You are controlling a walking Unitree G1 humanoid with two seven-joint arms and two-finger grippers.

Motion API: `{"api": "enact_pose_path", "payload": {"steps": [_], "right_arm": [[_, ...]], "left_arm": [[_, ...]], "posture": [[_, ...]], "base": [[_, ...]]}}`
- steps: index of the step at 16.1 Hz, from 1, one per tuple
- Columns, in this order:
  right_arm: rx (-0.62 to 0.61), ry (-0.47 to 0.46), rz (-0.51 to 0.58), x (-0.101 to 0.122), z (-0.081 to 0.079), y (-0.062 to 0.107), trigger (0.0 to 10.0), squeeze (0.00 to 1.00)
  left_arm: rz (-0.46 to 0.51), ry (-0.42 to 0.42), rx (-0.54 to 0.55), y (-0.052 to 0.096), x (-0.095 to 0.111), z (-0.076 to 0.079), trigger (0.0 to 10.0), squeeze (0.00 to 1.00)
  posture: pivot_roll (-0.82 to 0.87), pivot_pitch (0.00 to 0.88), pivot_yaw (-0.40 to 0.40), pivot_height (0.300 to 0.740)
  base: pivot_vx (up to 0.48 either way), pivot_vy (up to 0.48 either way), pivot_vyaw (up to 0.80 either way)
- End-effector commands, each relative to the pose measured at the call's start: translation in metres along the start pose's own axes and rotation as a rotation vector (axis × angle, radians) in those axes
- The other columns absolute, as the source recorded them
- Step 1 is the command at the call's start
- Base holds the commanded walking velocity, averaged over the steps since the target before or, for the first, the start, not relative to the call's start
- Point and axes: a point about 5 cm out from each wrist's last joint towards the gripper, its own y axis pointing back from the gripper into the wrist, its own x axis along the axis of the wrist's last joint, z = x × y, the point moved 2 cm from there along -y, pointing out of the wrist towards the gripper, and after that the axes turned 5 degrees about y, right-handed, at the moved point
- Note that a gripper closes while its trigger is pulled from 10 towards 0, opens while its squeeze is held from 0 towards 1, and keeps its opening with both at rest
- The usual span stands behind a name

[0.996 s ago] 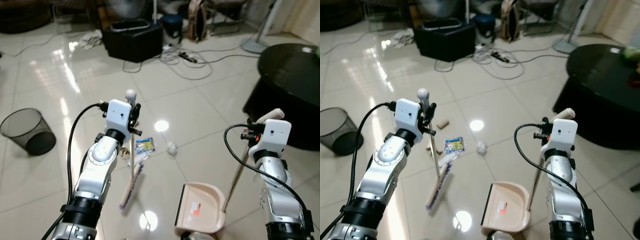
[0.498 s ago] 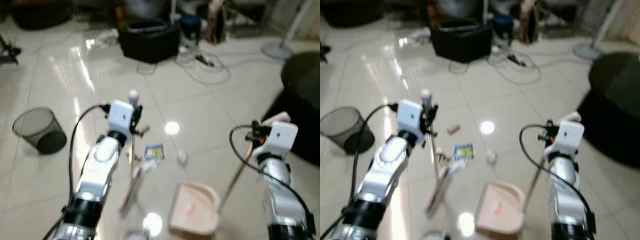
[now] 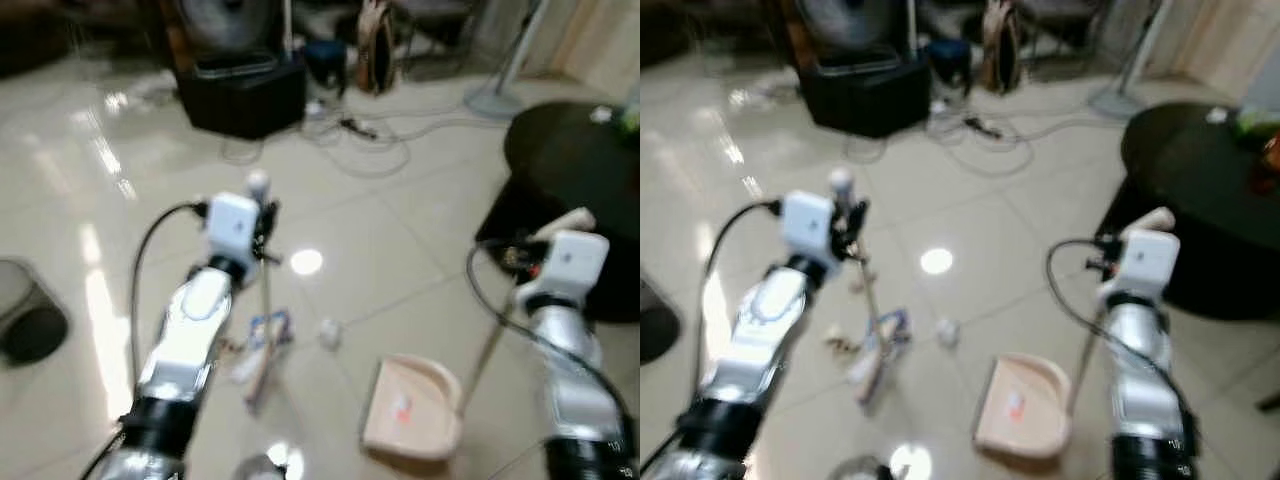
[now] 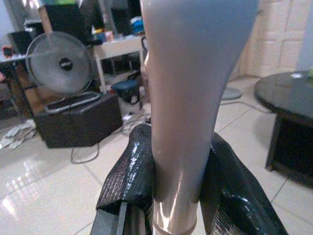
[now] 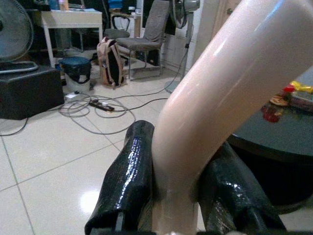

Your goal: Sweep floor

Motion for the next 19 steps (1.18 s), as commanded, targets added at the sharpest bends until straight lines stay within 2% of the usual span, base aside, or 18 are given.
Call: {"api": "enact_pose_path", "payload": {"steps": [1, 3, 5, 9, 12, 15, 17, 19], "right_arm": [[0.016, 0.017, 0.031, 0.007, 0.002, -0.002, 10.0, 0.0], [0.06, 0.064, 0.04, 0.009, -0.003, -0.002, 10.0, 0.0], [0.111, 0.039, 0.055, 0.012, -0.015, 0.0, 10.0, 0.0], [0.174, 0.047, 0.061, 0.012, -0.028, 0.0, 10.0, 0.0], [0.195, 0.046, 0.079, 0.015, -0.031, 0.0, 10.0, 0.0], [0.208, 0.01, 0.078, 0.015, -0.032, 0.0, 10.0, 0.0], [0.245, 0.05, 0.075, 0.013, -0.036, 0.002, 10.0, 0.0], [0.231, 0.025, 0.069, 0.011, -0.037, 0.003, 10.0, 0.0]], "left_arm": [[0.037, -0.02, 0.003, -0.002, 0.01, 0.0, 10.0, 0.0], [0.038, -0.03, 0.017, -0.001, 0.01, -0.003, 10.0, 0.0], [0.051, -0.045, 0.043, -0.001, 0.015, -0.01, 10.0, 0.0], [0.046, -0.056, 0.052, 0.0, 0.014, -0.016, 10.0, 0.0], [0.033, -0.048, 0.074, 0.001, 0.011, -0.019, 10.0, 0.0], [0.016, -0.058, 0.1, 0.001, 0.006, -0.024, 10.0, 0.0], [0.008, -0.06, 0.108, 0.004, 0.003, -0.027, 10.0, 0.0], [0.008, -0.058, 0.105, 0.005, 0.003, -0.026, 10.0, 0.0]], "posture": [[0.01, 0.075, 0.005, 0.74], [0.01, 0.075, 0.006, 0.74], [0.03, 0.073, 0.009, 0.74], [0.03, 0.072, 0.008, 0.74], [0.03, 0.073, 0.008, 0.74], [0.02, 0.071, 0.008, 0.74], [0.03, 0.073, 0.003, 0.74], [0.03, 0.071, 0.007, 0.74]], "base": [[0.345, 0.0, 0.8], [0.343, 0.0, 0.8], [0.347, 0.0, 0.8], [0.35, 0.0, 0.8], [0.347, 0.0, 0.8], [0.346, 0.0, 0.0], [0.343, 0.0, 0.0], [0.347, 0.0, 0.0]]}}
